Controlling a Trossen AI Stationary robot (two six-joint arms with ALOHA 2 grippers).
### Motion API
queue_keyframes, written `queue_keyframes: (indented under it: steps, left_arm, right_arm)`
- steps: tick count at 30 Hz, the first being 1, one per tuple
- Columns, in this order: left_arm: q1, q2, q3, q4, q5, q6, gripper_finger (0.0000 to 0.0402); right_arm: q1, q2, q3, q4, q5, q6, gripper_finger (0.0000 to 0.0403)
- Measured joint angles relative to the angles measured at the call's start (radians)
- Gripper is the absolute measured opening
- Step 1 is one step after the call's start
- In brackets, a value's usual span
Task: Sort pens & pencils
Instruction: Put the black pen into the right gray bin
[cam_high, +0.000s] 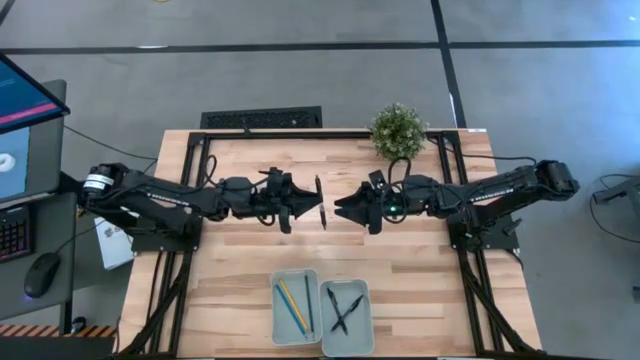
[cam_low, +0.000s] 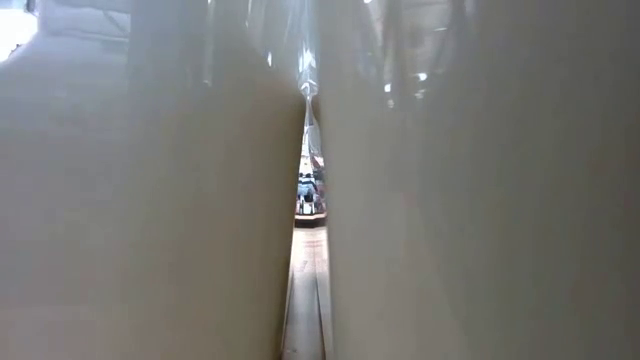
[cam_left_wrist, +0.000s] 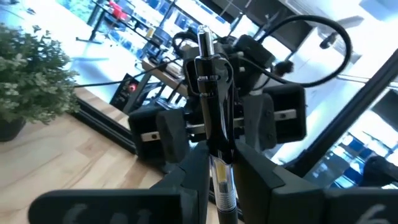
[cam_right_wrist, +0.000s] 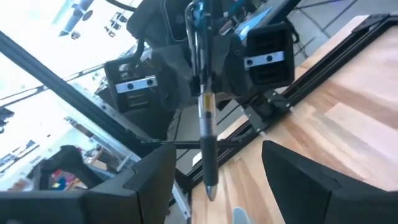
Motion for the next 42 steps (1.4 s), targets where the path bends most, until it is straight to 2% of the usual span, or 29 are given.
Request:
queue_keyframes:
  steps: [5,16,23,34,38,42]
  left_arm:
    - [0.000,0.000,0.000,-0.001,-0.005,-0.014,0.0050]
    - [0.000,0.000,0.000,0.000,-0.005,-0.019,0.0050]
    - [0.004,0.000,0.000,0.000,-0.005,-0.024,0.0050]
    - [0.021,0.000,0.000,0.003,-0.004,-0.045,0.0050]
    - [0.021,0.000,0.000,0.007,-0.004,-0.048,0.0050]
    - [0.021,0.000,0.000,0.014,0.002,-0.045,0.0050]
  right_arm:
    - [0.006,0.000,0.000,-0.004,0.045,-0.014,0.0260]
    - [0.006,0.000,0.000,0.004,0.047,-0.013,0.0260]
    - [0.023,0.000,0.000,0.004,0.083,-0.018,0.0260]
    - [0.059,0.000,0.000,0.005,0.185,-0.023,0.0260]
    - [0.059,0.056,0.003,0.090,0.193,-0.022,0.0260]
    - [0.058,0.164,0.072,0.119,0.151,-0.059,0.0260]
